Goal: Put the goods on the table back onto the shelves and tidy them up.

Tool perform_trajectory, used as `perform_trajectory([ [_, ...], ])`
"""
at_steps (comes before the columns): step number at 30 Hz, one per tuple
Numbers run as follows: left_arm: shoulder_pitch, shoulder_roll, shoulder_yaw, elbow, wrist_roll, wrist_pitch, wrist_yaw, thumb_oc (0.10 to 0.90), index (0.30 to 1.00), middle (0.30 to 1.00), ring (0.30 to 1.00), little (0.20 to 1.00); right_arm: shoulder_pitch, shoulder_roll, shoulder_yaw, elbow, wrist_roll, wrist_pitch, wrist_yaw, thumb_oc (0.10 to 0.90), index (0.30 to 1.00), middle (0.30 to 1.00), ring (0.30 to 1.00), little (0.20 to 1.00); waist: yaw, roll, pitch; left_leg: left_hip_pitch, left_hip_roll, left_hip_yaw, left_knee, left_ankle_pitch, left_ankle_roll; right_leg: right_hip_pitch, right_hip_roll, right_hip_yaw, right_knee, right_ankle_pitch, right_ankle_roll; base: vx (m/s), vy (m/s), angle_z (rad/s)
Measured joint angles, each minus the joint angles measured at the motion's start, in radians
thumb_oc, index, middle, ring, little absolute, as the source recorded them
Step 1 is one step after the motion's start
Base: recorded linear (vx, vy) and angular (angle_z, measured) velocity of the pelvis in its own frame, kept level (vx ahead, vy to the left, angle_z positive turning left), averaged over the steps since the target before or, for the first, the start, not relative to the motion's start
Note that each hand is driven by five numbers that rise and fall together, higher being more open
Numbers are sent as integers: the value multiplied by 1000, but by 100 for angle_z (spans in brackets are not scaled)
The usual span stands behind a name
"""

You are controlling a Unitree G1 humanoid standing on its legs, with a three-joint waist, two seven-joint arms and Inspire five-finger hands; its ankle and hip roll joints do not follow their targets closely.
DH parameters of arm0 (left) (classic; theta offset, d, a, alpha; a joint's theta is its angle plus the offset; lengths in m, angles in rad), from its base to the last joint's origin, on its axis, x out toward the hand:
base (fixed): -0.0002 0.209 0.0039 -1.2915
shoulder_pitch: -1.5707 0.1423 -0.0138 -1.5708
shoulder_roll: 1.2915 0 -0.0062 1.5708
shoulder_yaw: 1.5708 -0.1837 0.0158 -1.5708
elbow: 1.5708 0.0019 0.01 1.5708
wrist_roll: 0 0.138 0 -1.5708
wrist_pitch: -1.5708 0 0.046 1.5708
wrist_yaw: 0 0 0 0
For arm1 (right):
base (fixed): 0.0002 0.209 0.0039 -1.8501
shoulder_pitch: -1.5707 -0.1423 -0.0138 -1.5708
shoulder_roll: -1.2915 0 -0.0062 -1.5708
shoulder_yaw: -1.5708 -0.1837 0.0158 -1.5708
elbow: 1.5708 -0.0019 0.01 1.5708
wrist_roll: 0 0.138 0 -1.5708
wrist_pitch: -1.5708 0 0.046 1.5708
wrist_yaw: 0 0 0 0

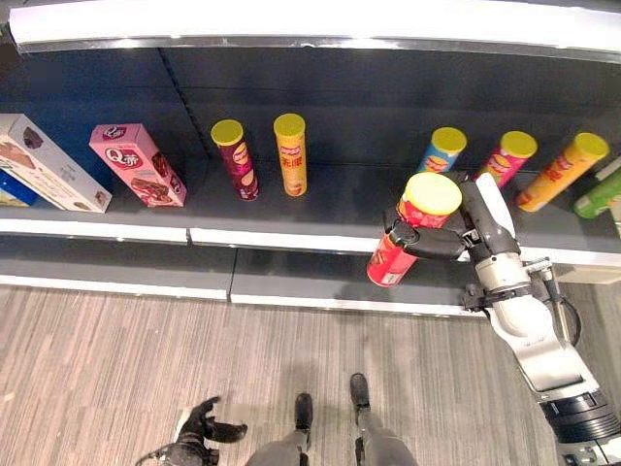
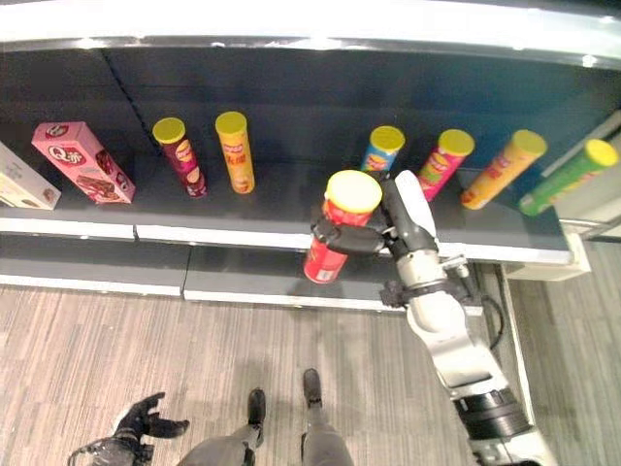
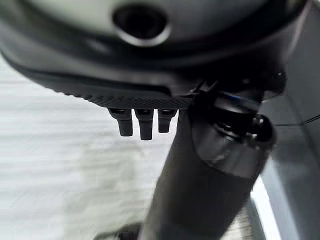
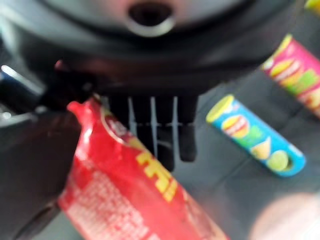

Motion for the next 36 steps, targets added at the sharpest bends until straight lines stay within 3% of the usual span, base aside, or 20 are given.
perform_trajectory([
  [3,-5,-27,-11,-8,0,-1,2,800,900,900,900,900,-62,17,31,73,-38,5,-20,400,300,300,300,300,32,18,10,7,8,4,0,20,-28,24,4,-11,0,-18,-25,58,-17,29],
  [5,-14,-30,-13,-23,0,-4,5,800,900,900,900,900,-117,69,33,119,-91,9,-80,400,300,300,300,300,34,40,25,4,9,3,-1,19,-27,24,5,-23,0,-21,-27,0,10,19],
  [7,-26,-32,-23,-40,-1,-7,31,800,900,900,900,900,-169,90,40,169,-145,18,-160,400,300,300,300,300,55,85,49,-19,12,-7,-1,6,-8,19,7,-47,0,-24,-23,-28,13,30],
  [10,-25,-29,-32,-59,-2,-9,53,800,900,900,900,900,-232,108,31,243,-177,37,-260,400,300,300,300,300,77,107,62,-58,13,-7,-6,-14,3,-21,3,-60,-1,-25,-20,-3,1,27],
  [11,-26,-28,-36,-59,-2,-9,55,800,900,900,900,900,-250,107,20,271,-188,43,-281,400,300,300,300,300,89,112,64,-74,12,-7,-5,-3,-12,-33,-1,-66,0,-21,-19,-4,8,27],
  [13,-11,-24,-55,-56,-3,-4,69,800,900,900,900,900,-272,83,0,315,-201,69,-333,400,300,300,300,300,117,125,71,-93,12,-20,-1,7,-13,-46,-3,-86,0,-21,-19,-4,25,29],
  [16,-5,-21,-82,-58,-5,-6,70,800,900,900,900,900,-390,77,-39,400,-206,86,-411,400,300,300,300,300,123,162,99,-108,10,-19,0,20,-3,-53,-7,-95,-1,-26,-12,-4,30,14],
  [17,-49,-19,-98,-62,-5,-34,70,800,900,900,900,900,-493,-9,-42,502,-207,88,-452,400,300,300,300,300,144,190,124,-122,10,-19,0,20,-3,-65,-9,-96,0,-28,-9,24,8,5],
  [18,-59,-18,-99,-66,-5,-38,70,800,900,900,900,900,-519,-34,-51,526,-207,92,-459,400,300,300,300,300,148,195,128,-130,10,-20,0,20,-3,-74,-9,-97,0,-28,-9,22,7,5],
  [21,-69,-9,-103,-90,-25,-46,71,800,900,900,900,900,-559,-90,-55,555,-207,101,-508,400,300,300,300,300,147,197,134,-157,8,-22,1,31,-19,-96,-11,-107,0,-28,-9,30,3,8],
  [29,-92,-9,-120,-114,-25,-55,73,800,900,900,900,900,-557,-50,-45,536,-209,124,-561,400,300,300,300,300,145,216,161,-187,6,-35,0,33,-22,-118,-14,-110,0,-39,5,66,8,6],
  [33,-93,-12,-123,-119,-25,-56,75,800,900,900,900,900,-555,-26,-37,479,-242,126,-564,400,300,300,300,300,140,216,161,-187,-1,-29,1,33,-22,-118,-22,-108,0,-39,5,11,3,3],
  [34,-102,-12,-123,-120,-24,-56,76,800,900,900,900,900,-555,-26,-34,465,-248,126,-564,400,300,300,300,300,138,204,169,-219,-22,-28,52,30,-22,-117,-47,-108,1,-36,1,11,3,18],
  [35,-104,-12,-121,-121,-24,-56,89,800,900,900,900,900,-556,-13,-32,452,-256,126,-565,400,300,300,300,300,132,181,186,-229,5,-1,5,40,-28,-118,-68,-102,1,-37,2,7,0,9],
  [36,-102,-13,-122,-119,-25,-54,90,800,900,900,900,900,-556,-3,-27,454,-257,127,-565,400,300,300,300,300,134,183,186,-219,46,-37,0,72,-47,-120,-54,-103,1,-39,7,7,10,-4],
])
